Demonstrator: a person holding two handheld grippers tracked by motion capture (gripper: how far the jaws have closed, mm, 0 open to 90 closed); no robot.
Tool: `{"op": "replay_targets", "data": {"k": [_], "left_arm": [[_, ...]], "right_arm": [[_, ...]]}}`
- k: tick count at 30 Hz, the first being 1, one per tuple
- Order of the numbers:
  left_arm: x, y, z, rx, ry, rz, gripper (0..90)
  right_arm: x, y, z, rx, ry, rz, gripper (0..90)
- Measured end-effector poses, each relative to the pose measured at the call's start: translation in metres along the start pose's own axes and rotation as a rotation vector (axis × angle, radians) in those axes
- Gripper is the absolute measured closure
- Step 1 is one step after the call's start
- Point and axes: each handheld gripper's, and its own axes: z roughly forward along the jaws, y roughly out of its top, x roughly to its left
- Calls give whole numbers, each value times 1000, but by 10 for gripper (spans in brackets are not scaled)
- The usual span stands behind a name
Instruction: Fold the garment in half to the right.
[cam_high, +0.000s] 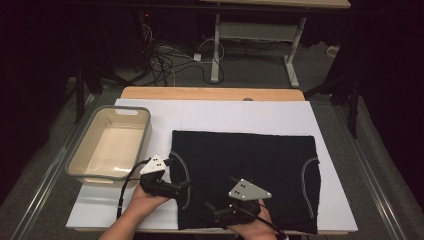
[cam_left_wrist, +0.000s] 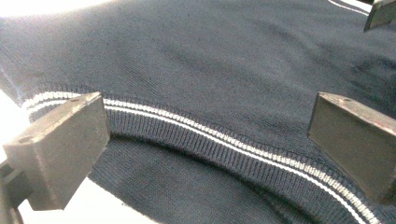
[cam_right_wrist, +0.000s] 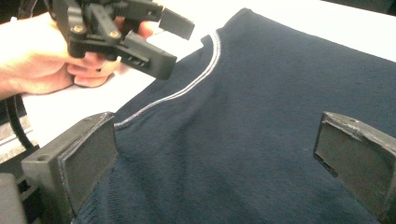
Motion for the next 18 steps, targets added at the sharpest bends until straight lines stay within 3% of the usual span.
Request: {"op": "replay_targets", "data": {"k": [9, 14, 18], "left_arm": [[1, 0, 0, -1, 7, -15, 0], [4, 0, -1, 1, 13, -48, 0], [4, 5, 0, 21, 62, -43, 0]], "right_arm": [[19, 4, 14, 5, 47, -29, 21], [27, 5, 20, 18, 53, -21, 25], [30, 5, 26, 52, 64, -20, 55]]}}
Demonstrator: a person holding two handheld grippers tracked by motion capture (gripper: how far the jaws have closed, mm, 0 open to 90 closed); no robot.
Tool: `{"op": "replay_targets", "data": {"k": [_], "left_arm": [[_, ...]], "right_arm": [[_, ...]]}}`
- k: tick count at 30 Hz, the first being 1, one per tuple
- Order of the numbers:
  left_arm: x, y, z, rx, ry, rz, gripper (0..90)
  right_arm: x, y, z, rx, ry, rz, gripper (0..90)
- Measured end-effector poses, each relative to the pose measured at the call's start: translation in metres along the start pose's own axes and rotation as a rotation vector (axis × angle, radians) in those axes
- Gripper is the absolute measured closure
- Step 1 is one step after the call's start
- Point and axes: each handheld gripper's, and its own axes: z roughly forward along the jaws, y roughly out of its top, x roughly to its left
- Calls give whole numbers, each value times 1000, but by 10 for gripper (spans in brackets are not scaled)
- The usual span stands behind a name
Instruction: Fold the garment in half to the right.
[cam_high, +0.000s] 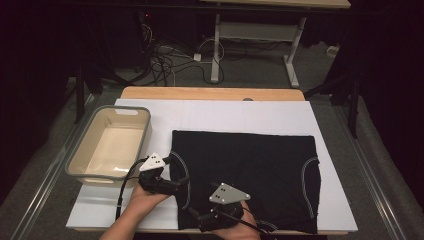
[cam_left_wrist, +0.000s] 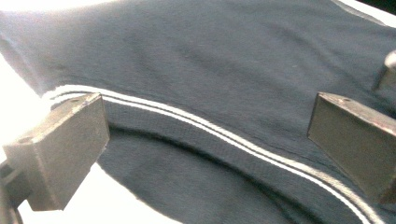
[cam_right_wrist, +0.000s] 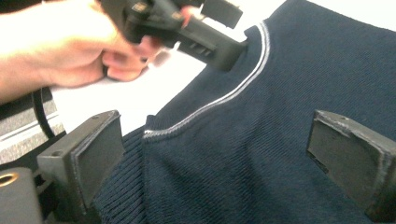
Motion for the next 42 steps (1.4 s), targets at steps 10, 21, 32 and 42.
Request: {"op": "replay_targets", "data": {"k": [10, 21, 32, 42], "left_arm": [[4, 7, 11, 0, -18, 31, 0], [4, 3, 10, -15, -35, 20, 0], [5, 3, 9, -24, -49, 17, 0], [5, 2, 8, -34, -55, 13, 0]], "right_arm": [[13, 2, 8, 38, 39, 4, 378], [34, -1, 29, 141, 69, -45, 414], [55, 0, 43, 204, 28, -102, 247], [57, -1, 42, 202, -48, -144, 463]]}}
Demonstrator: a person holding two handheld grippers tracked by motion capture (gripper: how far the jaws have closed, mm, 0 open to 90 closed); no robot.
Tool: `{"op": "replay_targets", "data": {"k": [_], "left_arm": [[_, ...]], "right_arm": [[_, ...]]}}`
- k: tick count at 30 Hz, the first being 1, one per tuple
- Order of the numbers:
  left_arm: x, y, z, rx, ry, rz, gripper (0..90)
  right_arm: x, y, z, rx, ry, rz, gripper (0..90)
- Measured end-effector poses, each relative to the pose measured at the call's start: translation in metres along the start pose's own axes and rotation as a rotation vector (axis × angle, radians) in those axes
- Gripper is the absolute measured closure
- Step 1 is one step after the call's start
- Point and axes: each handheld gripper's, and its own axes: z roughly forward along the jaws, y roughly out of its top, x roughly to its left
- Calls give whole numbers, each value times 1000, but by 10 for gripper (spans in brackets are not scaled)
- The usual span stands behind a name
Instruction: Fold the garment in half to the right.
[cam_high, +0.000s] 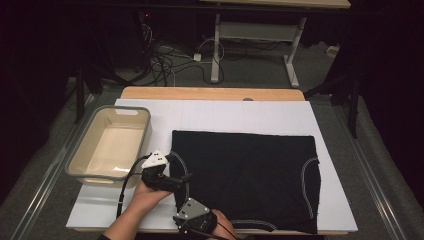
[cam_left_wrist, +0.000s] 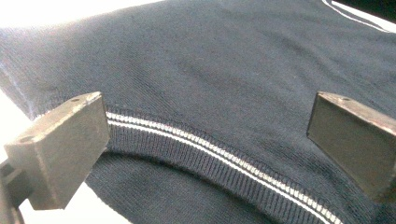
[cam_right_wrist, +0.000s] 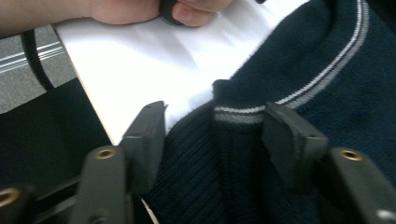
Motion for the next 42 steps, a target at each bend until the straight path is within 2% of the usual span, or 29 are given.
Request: {"op": "replay_targets", "data": {"k": [11, 15, 20, 28, 36, 40, 42], "left_arm": [[0, -1, -1, -8, -4, 2, 0], [0, -1, -1, -8, -5, 1, 0], [0, -1, -1, -12, -3, 3, 0], [0, -1, -2, -22, 1, -9, 0], [2, 0, -1, -12, 16, -36, 0], [1, 2, 0, 7, 30, -32, 0], [2, 3, 1, 10, 28, -46, 0]], "right_arm": [[-7, -1, -3, 5, -29, -27, 712], [-12, -4, -3, -19, -11, 3, 753], [-17, -8, -3, -53, 19, 35, 767], [-19, -11, -4, -74, 31, 64, 768], [-19, -12, -4, -77, 32, 65, 768], [-20, -12, -4, -81, 33, 65, 768], [-20, -12, -4, -83, 32, 63, 768]]}}
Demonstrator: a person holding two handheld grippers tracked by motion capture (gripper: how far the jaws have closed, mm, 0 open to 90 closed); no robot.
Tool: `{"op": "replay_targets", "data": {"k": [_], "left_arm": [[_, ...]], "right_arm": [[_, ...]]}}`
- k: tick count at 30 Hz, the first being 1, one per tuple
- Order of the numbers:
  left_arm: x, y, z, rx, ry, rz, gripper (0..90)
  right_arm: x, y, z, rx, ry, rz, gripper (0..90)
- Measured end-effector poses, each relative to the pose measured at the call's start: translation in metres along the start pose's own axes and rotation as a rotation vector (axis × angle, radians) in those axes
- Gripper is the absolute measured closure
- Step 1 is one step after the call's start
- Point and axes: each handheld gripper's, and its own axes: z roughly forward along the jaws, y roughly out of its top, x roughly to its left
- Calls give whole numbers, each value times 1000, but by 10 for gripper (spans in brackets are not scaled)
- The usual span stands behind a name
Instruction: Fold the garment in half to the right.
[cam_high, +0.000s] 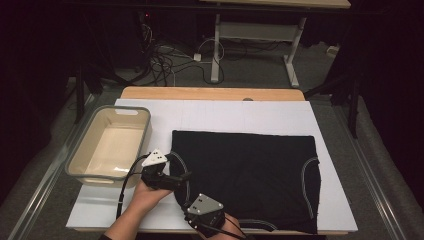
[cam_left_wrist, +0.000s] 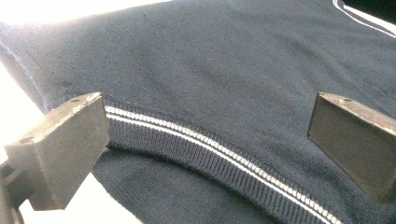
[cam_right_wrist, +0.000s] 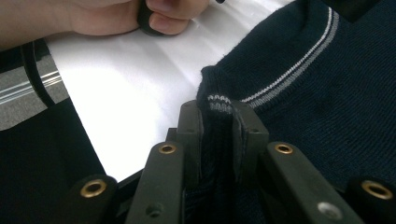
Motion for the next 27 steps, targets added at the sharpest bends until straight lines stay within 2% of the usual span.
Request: {"op": "replay_targets", "data": {"k": [7, 16, 27], "left_arm": [[3, 6, 2, -4, 29, -17, 0], [5, 21, 5, -7, 43, -5, 0], [12, 39, 9, -26, 50, -17, 0]], "right_arm": [[0, 0, 0, -3, -1, 1, 767], [0, 0, 0, -4, 3, 1, 767], [-1, -1, 0, -4, 5, 3, 766]]}}
